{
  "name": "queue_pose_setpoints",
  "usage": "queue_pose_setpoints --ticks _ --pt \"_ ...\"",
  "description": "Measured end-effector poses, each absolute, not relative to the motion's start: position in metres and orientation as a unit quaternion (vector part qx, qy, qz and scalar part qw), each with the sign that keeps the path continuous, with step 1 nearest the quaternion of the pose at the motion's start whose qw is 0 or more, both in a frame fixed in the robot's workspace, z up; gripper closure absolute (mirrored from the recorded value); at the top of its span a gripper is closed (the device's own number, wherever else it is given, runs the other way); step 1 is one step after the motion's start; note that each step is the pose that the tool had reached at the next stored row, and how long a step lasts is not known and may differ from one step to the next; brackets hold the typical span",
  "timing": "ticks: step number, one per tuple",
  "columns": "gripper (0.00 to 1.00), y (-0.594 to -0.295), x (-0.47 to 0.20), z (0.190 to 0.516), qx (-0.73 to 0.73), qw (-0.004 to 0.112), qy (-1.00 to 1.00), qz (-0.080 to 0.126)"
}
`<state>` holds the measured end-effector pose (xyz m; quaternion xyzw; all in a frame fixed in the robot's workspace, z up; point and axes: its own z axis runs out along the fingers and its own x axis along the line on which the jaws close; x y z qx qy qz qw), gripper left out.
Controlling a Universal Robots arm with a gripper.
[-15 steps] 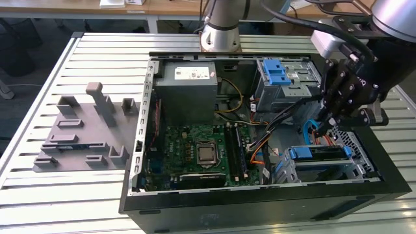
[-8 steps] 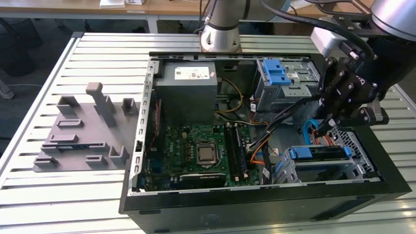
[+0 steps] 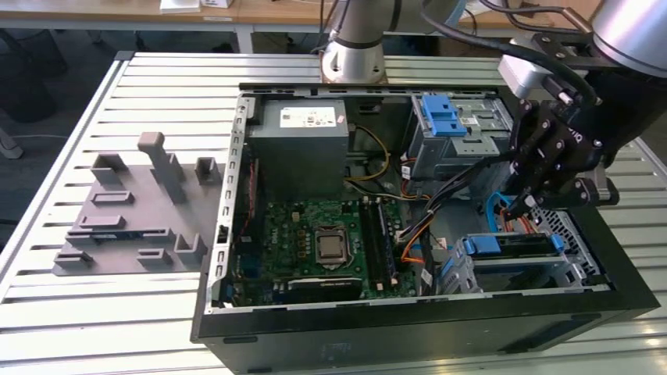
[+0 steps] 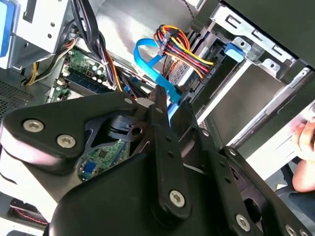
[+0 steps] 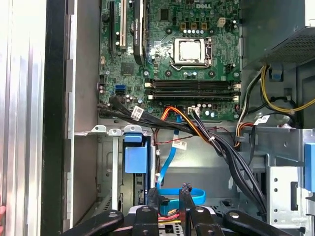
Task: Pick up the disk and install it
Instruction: 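Insert the second disk wire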
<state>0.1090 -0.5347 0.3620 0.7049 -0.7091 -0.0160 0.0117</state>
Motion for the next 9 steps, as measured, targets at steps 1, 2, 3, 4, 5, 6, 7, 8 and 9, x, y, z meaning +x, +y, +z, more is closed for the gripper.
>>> queue_pose_setpoints --ticks 1,2,3,4,5,6,7,8,9 --pt "0.69 -0.5347 0.1091 0.3609 0.705 0.012 -0.709 -0.016" --pt "0.69 -0.5347 0.1092 0.3599 0.705 0.012 -0.709 -0.016" --pt "0.69 -0.5347 0.1092 0.359 0.705 0.012 -0.709 -0.016" --pt "0.69 -0.5347 0.1092 0.358 0.705 0.012 -0.709 -0.016" --pt "0.69 -0.5347 0.1092 0.3571 0.705 0.012 -0.709 -0.016" --pt "0.69 -0.5348 0.1092 0.3563 0.705 0.012 -0.709 -0.016" --pt "0.69 -0.5348 0.1092 0.3555 0.705 0.012 -0.709 -0.016" --pt "0.69 -0.5349 0.1093 0.3549 0.705 0.012 -0.709 -0.016" --pt "0.69 -0.5351 0.1092 0.3547 0.705 0.012 -0.709 -0.016"
